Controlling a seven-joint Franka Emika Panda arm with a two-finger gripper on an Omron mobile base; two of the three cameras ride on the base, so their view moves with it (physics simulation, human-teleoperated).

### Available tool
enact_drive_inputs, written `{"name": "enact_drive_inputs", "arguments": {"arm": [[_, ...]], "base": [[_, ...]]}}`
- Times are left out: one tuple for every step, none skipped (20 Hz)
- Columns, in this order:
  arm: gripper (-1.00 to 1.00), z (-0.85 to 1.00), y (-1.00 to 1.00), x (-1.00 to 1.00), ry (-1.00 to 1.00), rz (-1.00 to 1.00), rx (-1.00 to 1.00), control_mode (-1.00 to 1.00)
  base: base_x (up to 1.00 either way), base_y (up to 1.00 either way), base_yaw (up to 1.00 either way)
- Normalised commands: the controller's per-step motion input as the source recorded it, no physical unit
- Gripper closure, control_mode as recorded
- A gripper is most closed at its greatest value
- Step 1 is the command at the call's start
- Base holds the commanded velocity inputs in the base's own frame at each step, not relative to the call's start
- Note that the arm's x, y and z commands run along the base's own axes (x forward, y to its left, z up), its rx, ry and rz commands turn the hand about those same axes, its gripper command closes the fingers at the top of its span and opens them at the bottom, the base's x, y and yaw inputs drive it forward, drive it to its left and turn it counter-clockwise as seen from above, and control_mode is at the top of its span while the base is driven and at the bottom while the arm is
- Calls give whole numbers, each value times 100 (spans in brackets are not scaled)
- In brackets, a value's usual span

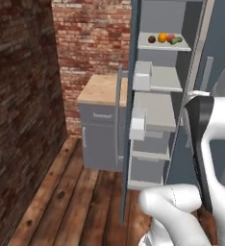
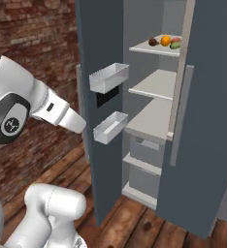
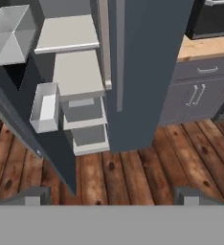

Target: Take the orange and cucumber from the second highest rack and move them to the highest rack where the pear and peach are located, to maximize freezer space. Close the freezer door after rearranging.

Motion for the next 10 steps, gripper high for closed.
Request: {"name": "enact_drive_inputs", "arguments": {"arm": [[-100, 0, 0, 0, 0, 0, 0, 100], [-100, 0, 0, 0, 0, 0, 0, 100], [-100, 0, 0, 0, 0, 0, 0, 100], [-100, 0, 0, 0, 0, 0, 0, 100], [-100, 0, 0, 0, 0, 0, 0, 100], [-100, 0, 0, 0, 0, 0, 0, 100], [-100, 0, 0, 0, 0, 0, 0, 100], [-100, 0, 0, 0, 0, 0, 0, 100], [-100, 0, 0, 0, 0, 0, 0, 100], [-100, 0, 0, 0, 0, 0, 0, 100]], "base": [[-16, 100, -6], [-8, 100, -6], [-2, 100, -7], [0, 100, -6], [0, 100, -7], [0, 100, -6], [0, 100, -6], [0, 100, -7], [0, 100, -7], [0, 100, -13]]}}
